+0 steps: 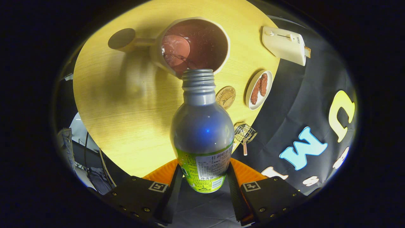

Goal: Take the bottle from table, then pour the juice into the cup, finally place the bottle on the coaster

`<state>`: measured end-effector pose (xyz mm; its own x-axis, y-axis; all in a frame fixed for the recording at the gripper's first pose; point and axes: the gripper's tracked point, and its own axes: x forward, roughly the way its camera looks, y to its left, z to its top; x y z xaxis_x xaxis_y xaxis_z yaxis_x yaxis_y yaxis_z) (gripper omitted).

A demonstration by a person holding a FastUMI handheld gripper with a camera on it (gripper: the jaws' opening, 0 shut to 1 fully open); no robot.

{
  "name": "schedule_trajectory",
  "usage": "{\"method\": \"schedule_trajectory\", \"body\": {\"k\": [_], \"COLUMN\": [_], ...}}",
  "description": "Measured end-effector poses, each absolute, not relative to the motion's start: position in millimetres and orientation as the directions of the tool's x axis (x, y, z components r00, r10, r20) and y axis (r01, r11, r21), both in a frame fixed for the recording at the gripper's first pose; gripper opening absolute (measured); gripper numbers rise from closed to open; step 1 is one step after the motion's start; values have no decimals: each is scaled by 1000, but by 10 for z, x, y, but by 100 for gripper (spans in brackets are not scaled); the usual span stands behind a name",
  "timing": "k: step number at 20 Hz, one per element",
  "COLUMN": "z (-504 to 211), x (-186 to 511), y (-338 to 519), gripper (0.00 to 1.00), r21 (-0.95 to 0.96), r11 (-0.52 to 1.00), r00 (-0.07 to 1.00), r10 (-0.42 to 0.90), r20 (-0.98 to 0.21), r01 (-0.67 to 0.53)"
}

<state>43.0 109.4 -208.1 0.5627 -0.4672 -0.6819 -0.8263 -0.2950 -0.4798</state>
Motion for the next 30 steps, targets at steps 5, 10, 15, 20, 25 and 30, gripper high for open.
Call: {"method": "schedule_trajectory", "body": {"k": [5,10,15,20,25,30], "z": [-2063,-2023,-1982,-1926,-1897,-1824], "x": [446,487,532,556,540,580], "y": [1123,1154,1179,1212,1219,1260], "gripper": [71,71,71,71,71,70], "r21": [-471,-455,-437,-428,-396,-379], "r11": [-315,-342,-368,-384,-416,-445], "r00": [566,569,571,575,572,582], "r10": [-475,-484,-496,-513,-539,-549], "r20": [-674,-665,-654,-638,-618,-600], "r01": [-824,-822,-821,-818,-819,-811]}}
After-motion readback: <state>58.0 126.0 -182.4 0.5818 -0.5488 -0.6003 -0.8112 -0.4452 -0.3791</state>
